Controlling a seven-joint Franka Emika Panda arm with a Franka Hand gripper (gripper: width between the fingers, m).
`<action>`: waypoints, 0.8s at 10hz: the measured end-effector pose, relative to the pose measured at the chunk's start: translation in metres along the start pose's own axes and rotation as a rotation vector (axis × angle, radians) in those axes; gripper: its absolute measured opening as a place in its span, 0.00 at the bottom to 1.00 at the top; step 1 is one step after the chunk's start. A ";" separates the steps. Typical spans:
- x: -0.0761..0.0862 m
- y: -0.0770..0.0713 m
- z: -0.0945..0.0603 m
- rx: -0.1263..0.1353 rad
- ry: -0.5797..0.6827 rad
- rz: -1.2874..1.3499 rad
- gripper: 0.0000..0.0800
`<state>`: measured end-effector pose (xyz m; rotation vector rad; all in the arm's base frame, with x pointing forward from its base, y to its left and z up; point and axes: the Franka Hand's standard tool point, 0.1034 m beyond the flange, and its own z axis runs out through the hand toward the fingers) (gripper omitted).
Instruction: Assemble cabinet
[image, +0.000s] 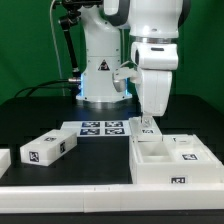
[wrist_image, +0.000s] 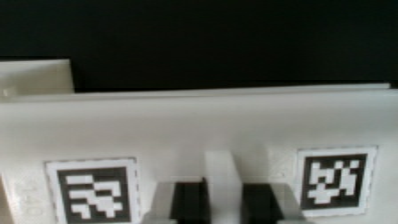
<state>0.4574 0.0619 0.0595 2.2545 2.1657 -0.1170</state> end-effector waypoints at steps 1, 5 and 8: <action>0.000 0.000 0.000 0.001 -0.001 0.000 0.09; -0.003 0.003 -0.001 0.013 -0.008 -0.010 0.09; -0.004 0.011 -0.001 0.004 -0.004 -0.018 0.09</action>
Offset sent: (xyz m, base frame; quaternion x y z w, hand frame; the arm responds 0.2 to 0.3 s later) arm 0.0165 -0.0004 0.0026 0.0051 0.0087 -0.0049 0.9999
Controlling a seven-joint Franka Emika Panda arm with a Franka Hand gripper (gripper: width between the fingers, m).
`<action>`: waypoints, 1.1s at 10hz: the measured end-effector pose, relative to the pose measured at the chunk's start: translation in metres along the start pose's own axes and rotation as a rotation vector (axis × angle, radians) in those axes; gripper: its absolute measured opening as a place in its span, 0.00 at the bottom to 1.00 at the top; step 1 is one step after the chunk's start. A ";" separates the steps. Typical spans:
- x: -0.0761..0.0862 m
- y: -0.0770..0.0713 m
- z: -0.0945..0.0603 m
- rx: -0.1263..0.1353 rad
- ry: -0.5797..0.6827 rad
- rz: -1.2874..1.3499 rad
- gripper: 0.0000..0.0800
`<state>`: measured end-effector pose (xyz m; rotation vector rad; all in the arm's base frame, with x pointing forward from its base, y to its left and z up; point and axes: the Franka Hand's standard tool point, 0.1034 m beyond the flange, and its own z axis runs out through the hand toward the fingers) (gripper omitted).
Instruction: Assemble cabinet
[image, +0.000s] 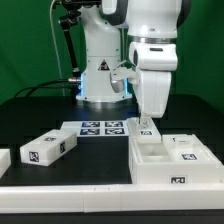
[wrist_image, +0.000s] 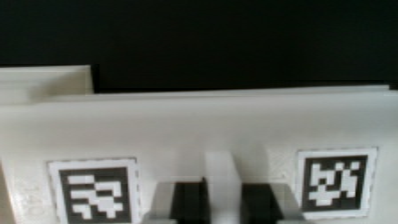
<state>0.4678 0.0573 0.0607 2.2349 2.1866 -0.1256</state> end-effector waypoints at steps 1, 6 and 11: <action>0.001 0.000 0.000 -0.005 0.002 -0.002 0.09; 0.002 -0.001 0.001 -0.013 0.009 -0.003 0.09; -0.001 0.033 -0.001 -0.021 0.010 -0.039 0.09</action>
Offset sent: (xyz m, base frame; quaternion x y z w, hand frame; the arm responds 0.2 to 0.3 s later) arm 0.0000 0.0000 0.0000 0.0000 0.0000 0.0000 1.0000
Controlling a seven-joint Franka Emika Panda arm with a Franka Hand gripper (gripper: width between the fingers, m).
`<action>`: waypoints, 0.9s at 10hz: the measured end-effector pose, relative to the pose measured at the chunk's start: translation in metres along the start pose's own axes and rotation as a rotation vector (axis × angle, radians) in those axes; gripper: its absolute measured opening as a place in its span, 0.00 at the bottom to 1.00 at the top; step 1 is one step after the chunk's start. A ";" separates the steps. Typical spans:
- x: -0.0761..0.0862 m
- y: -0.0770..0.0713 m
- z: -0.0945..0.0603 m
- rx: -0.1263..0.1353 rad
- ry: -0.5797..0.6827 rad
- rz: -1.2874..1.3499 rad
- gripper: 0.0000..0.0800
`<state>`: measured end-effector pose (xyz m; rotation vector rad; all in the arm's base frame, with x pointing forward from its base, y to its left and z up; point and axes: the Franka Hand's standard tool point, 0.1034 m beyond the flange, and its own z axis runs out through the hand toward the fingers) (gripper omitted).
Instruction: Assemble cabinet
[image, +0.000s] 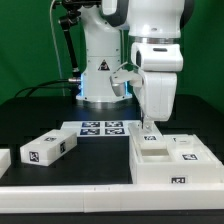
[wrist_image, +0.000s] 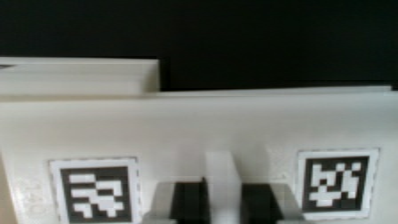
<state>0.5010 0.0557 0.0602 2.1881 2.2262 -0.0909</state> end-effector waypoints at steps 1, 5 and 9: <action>-0.001 0.011 0.000 -0.009 0.004 0.001 0.09; 0.001 0.046 -0.001 -0.044 0.019 0.031 0.09; 0.002 0.064 -0.002 -0.060 0.026 0.073 0.09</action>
Offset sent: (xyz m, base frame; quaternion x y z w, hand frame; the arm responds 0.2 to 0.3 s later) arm 0.0340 0.0041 -0.0111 0.0076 0.0286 0.0318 0.9991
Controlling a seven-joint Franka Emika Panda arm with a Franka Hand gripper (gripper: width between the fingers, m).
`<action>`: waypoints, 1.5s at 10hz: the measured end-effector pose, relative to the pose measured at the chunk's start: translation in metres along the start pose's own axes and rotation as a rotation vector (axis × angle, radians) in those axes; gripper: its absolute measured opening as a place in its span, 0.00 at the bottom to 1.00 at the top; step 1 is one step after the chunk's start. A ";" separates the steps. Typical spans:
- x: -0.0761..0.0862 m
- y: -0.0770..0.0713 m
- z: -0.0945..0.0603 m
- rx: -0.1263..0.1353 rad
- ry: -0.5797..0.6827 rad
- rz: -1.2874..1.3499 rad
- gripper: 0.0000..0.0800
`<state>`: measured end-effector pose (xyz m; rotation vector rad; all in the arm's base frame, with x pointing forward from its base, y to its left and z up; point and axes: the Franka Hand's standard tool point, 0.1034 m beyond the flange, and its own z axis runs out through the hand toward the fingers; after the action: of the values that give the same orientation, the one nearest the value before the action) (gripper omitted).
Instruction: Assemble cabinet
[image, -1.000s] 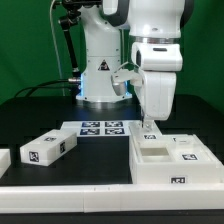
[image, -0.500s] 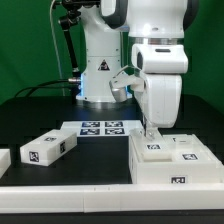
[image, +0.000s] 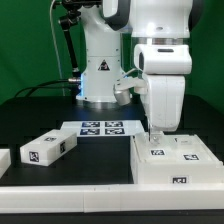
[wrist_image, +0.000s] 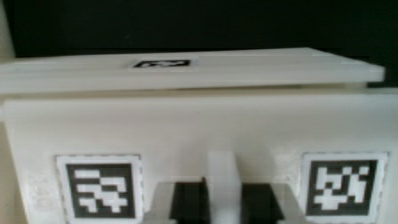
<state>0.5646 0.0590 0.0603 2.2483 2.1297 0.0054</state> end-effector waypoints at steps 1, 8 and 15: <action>-0.001 0.006 -0.001 -0.007 0.002 -0.001 0.09; 0.000 0.013 0.001 0.051 -0.024 -0.031 0.09; 0.000 -0.042 -0.035 0.055 -0.083 -0.006 0.87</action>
Offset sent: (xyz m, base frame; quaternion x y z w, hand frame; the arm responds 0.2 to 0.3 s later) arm 0.0292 0.0058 -0.0005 -0.0011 0.0003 -0.0074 1.0000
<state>0.5213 0.0627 0.0935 2.2292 2.1201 -0.1466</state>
